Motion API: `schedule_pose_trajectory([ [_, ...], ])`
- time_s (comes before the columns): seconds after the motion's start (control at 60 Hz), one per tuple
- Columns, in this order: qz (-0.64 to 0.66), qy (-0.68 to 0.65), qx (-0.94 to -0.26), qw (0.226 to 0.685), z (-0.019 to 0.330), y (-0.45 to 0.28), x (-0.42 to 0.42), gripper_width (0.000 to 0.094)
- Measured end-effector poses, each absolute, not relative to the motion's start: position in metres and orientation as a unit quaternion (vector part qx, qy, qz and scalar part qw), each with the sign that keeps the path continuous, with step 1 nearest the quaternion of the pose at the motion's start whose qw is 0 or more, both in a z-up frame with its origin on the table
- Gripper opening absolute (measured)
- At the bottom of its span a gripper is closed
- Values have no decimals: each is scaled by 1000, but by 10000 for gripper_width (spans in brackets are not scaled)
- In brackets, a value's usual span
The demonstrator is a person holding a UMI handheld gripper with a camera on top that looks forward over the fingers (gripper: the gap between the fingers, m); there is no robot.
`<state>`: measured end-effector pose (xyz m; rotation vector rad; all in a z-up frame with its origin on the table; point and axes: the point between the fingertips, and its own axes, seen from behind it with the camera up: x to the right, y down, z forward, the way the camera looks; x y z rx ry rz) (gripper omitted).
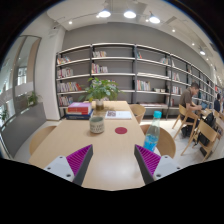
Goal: Pour water
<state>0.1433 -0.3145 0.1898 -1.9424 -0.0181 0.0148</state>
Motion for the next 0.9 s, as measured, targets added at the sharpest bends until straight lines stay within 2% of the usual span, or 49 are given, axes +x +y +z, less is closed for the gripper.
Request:
schedule_pose_trajectory([
  [0.117, -21, 10, -832, 554, 158, -307, 224, 847],
  [0.133, -25, 14, -834, 551, 162, -310, 223, 842],
  [0.283, -35, 36, -834, 549, 127, -274, 288, 851],
  [0.633, -27, 24, -805, 592, 108, -153, 318, 844],
  [0.717, -26, 30, -796, 604, 106, -133, 319, 760],
  [0.783, -22, 31, -787, 616, 107, -120, 319, 631],
  [0.8, -20, 32, -786, 617, 105, -119, 319, 555],
  [0.9, -23, 25, -769, 639, 110, -114, 316, 505],
])
